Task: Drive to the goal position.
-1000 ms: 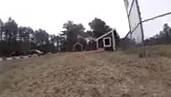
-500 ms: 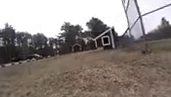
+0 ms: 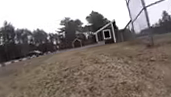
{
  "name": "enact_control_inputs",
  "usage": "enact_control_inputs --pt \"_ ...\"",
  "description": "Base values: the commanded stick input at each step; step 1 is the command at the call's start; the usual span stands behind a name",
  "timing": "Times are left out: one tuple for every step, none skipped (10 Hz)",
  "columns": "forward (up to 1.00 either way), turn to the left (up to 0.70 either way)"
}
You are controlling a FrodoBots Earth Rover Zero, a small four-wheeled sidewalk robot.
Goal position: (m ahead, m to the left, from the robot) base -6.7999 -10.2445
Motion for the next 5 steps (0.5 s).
enact_control_inputs --pt "0.70 0.00" --pt "0.70 0.00" --pt "0.70 0.00" --pt "0.70 0.00" --pt "0.70 0.00"
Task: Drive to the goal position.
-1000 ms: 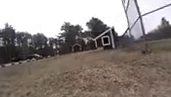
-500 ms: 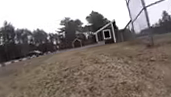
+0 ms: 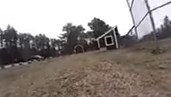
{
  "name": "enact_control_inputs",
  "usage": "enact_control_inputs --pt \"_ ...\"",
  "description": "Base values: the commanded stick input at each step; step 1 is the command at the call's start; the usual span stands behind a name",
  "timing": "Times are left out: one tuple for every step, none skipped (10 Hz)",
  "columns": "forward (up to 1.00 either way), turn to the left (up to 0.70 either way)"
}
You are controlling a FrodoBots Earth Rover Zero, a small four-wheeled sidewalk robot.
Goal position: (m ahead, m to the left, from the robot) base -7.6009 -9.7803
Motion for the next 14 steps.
enact_control_inputs --pt "0.06 0.00" --pt "0.00 0.00" --pt "0.00 0.00" --pt "0.00 0.00" --pt "0.00 0.00" --pt "0.00 0.00" --pt "0.00 0.00" --pt "0.00 -0.20" --pt "0.00 -0.64" --pt "0.00 -0.70" --pt "0.00 -0.70" --pt "0.00 -0.70" --pt "0.00 -0.70" --pt "0.00 -0.70"
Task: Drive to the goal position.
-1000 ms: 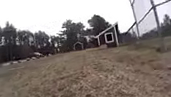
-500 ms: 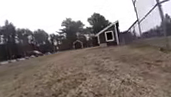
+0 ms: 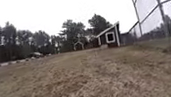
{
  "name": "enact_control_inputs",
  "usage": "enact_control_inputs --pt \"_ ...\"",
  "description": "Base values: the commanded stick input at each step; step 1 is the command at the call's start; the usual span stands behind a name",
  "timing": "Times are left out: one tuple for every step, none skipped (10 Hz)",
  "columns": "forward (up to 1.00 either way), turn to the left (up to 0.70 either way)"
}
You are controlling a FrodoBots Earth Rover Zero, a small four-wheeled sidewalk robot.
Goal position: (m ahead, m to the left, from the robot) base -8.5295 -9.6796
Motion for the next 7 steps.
enact_control_inputs --pt "0.00 -0.70" --pt "0.00 -0.70" --pt "0.00 -0.70" --pt "0.00 -0.70" --pt "0.00 -0.70" --pt "0.00 -0.70" --pt "0.00 -0.70"
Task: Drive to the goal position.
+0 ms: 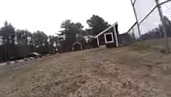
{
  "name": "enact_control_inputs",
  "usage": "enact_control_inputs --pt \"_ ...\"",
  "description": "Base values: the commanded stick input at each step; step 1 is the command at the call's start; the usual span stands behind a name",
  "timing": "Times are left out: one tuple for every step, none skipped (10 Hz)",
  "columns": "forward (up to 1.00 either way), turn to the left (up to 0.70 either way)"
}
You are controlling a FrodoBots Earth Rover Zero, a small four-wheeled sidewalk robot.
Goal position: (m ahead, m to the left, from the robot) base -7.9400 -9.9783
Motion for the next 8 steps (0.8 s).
enact_control_inputs --pt "0.00 -0.70" --pt "0.00 -0.70" --pt "0.00 -0.70" --pt "0.00 -0.70" --pt "0.00 -0.70" --pt "0.00 -0.70" --pt "0.00 -0.70" --pt "0.00 -0.70"
